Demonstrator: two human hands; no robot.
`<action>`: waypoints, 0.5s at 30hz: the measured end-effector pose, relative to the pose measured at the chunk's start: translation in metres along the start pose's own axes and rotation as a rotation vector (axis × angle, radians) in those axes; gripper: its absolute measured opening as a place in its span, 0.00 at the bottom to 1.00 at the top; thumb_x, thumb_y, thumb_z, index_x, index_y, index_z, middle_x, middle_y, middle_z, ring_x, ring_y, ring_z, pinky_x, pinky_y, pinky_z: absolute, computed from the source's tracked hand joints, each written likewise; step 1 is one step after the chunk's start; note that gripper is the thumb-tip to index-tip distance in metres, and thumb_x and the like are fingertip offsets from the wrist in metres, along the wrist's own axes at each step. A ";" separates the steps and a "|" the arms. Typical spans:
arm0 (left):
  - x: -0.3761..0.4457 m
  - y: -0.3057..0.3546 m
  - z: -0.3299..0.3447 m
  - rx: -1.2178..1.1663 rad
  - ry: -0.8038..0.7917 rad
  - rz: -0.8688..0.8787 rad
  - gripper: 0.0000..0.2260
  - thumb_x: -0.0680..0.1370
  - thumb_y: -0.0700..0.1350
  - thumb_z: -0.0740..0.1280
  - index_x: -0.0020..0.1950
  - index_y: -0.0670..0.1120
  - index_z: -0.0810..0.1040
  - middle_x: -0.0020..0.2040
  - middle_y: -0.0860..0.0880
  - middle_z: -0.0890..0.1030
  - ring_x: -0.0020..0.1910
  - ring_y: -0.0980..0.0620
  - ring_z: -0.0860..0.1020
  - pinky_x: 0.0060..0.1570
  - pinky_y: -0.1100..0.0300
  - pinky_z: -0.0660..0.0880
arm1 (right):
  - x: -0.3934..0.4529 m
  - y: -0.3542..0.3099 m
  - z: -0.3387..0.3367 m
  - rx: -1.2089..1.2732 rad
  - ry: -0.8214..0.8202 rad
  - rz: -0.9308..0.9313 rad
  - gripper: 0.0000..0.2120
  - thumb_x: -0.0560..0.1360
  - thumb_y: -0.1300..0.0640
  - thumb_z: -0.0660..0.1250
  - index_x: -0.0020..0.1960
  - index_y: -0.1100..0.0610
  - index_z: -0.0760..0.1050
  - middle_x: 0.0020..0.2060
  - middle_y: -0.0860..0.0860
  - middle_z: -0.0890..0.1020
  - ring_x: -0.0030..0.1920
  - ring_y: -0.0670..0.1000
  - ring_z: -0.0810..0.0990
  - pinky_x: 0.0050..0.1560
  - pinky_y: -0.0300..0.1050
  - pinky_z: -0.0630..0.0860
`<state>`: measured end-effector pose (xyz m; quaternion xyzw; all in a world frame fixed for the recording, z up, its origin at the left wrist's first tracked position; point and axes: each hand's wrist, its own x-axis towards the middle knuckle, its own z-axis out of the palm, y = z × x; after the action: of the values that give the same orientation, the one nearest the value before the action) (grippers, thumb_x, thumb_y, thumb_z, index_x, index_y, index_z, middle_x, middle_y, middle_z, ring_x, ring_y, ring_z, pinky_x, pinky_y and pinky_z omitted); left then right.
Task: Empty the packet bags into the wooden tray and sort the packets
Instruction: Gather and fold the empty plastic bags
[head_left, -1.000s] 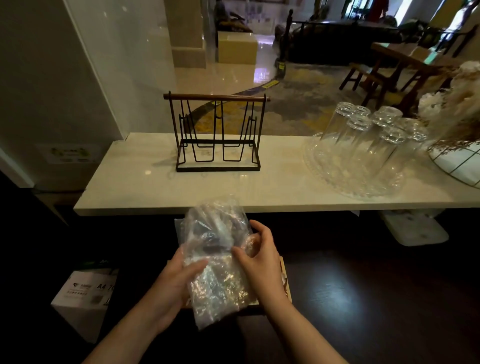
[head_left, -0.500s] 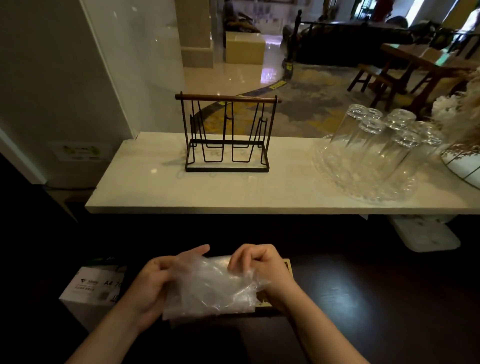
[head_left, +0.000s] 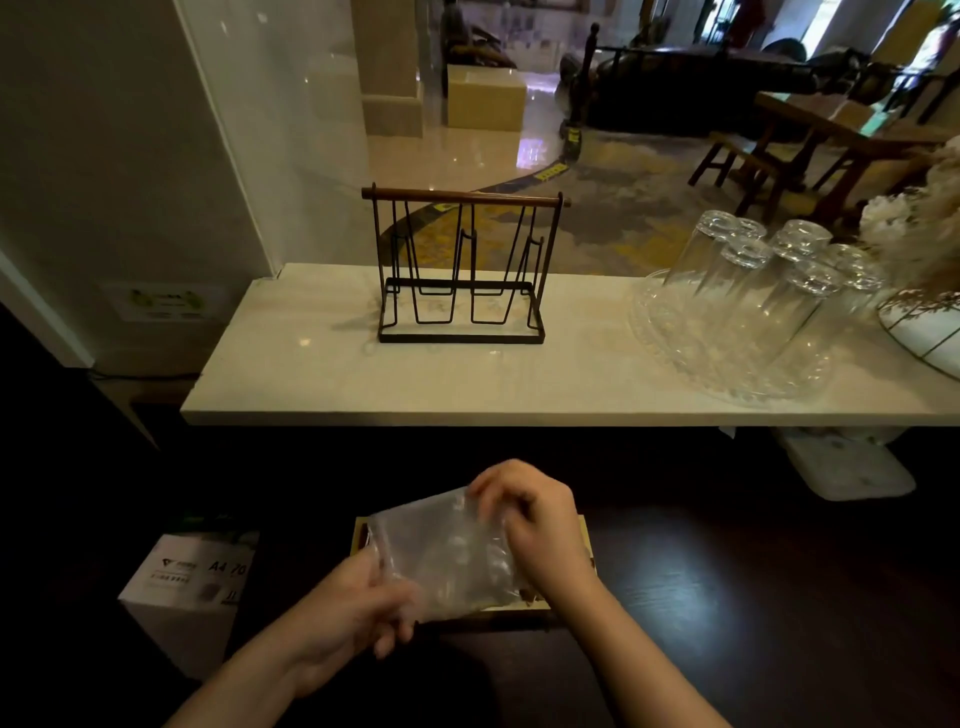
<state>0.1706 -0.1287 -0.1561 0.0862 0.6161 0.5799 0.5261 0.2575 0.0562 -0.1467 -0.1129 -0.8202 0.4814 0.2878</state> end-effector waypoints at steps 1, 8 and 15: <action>0.002 -0.003 0.003 -0.040 0.041 0.016 0.15 0.75 0.33 0.66 0.60 0.39 0.70 0.29 0.44 0.77 0.23 0.52 0.73 0.17 0.67 0.64 | -0.002 -0.003 0.000 0.112 0.029 0.124 0.10 0.69 0.66 0.62 0.42 0.54 0.78 0.47 0.47 0.82 0.47 0.44 0.80 0.47 0.36 0.75; 0.020 -0.017 0.028 -0.509 0.100 0.108 0.16 0.74 0.33 0.63 0.60 0.42 0.75 0.51 0.43 0.83 0.40 0.49 0.82 0.35 0.62 0.74 | -0.044 0.006 0.031 0.557 -0.177 0.572 0.34 0.68 0.43 0.71 0.70 0.48 0.63 0.62 0.45 0.76 0.60 0.46 0.78 0.56 0.41 0.76; 0.040 -0.046 0.058 0.003 -0.099 0.059 0.13 0.77 0.33 0.63 0.59 0.45 0.74 0.50 0.44 0.85 0.42 0.48 0.82 0.36 0.57 0.74 | -0.090 0.030 0.043 0.442 0.226 0.761 0.11 0.72 0.45 0.68 0.50 0.49 0.78 0.40 0.53 0.84 0.34 0.48 0.79 0.32 0.44 0.73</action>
<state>0.2195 -0.0783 -0.2018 0.1336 0.5873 0.5892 0.5386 0.3021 -0.0011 -0.2213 -0.3942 -0.5611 0.7012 0.1953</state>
